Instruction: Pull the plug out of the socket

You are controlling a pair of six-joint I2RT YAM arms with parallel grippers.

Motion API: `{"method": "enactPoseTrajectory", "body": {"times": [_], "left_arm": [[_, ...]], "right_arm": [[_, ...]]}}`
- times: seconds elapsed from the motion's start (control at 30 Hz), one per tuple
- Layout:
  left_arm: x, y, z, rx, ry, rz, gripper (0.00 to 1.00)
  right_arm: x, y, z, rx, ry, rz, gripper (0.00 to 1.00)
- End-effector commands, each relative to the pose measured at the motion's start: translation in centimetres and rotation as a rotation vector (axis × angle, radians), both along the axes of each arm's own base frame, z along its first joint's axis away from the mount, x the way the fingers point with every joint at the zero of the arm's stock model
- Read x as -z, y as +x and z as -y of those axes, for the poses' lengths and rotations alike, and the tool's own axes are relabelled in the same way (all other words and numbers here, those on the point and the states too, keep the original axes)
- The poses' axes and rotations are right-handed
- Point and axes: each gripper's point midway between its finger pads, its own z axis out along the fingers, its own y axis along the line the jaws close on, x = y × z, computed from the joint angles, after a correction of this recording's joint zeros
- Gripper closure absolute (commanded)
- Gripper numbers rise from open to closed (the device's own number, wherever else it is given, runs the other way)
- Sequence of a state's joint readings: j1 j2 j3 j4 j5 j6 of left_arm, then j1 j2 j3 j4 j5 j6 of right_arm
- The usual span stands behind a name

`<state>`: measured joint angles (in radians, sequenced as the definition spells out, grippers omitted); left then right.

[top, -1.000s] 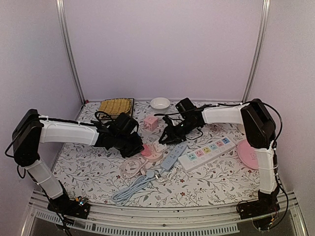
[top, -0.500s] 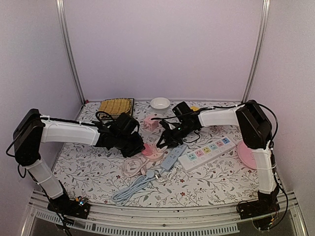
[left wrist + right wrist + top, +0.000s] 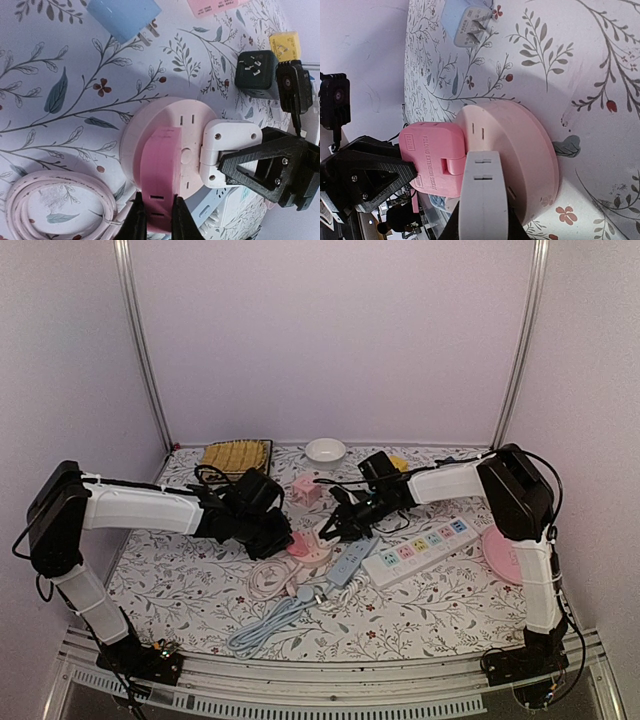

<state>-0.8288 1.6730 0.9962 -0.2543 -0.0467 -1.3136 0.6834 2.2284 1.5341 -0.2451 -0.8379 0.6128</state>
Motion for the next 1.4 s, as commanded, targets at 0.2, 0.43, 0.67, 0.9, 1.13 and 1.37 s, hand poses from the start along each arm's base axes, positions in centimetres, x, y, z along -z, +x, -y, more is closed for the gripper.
{"method": "enactPoseTrajectory", "body": {"times": [0.2, 0.43, 0.67, 0.9, 1.13, 1.37], "left_arm": [[4.2, -2.7, -1.5, 0.024, 0.133, -0.122, 1.0], [4.3, -2.3, -1.1, 0.025, 0.138, -0.126, 1.0], [4.4, -2.1, -0.8, 0.025, 0.144, -0.132, 1.0], [4.1, -1.9, -1.1, 0.013, 0.157, -0.127, 1.0], [2.9, -2.1, -2.6, -0.03, 0.184, -0.107, 1.0], [2.6, -2.9, -4.0, -0.059, 0.187, -0.108, 1.0]], "right_arm": [[-10.6, -1.3, -2.0, -0.113, 0.333, 0.118, 0.91], [-11.8, -1.2, -1.5, -0.122, 0.368, 0.148, 0.91], [-12.0, -1.7, -1.5, -0.152, 0.395, 0.143, 0.91], [-11.0, 0.3, -0.3, -0.052, 0.307, 0.159, 0.91], [-7.4, 3.7, 2.9, 0.071, 0.028, 0.256, 0.91], [-5.4, 5.9, 5.1, 0.11, -0.193, 0.375, 0.85]]}}
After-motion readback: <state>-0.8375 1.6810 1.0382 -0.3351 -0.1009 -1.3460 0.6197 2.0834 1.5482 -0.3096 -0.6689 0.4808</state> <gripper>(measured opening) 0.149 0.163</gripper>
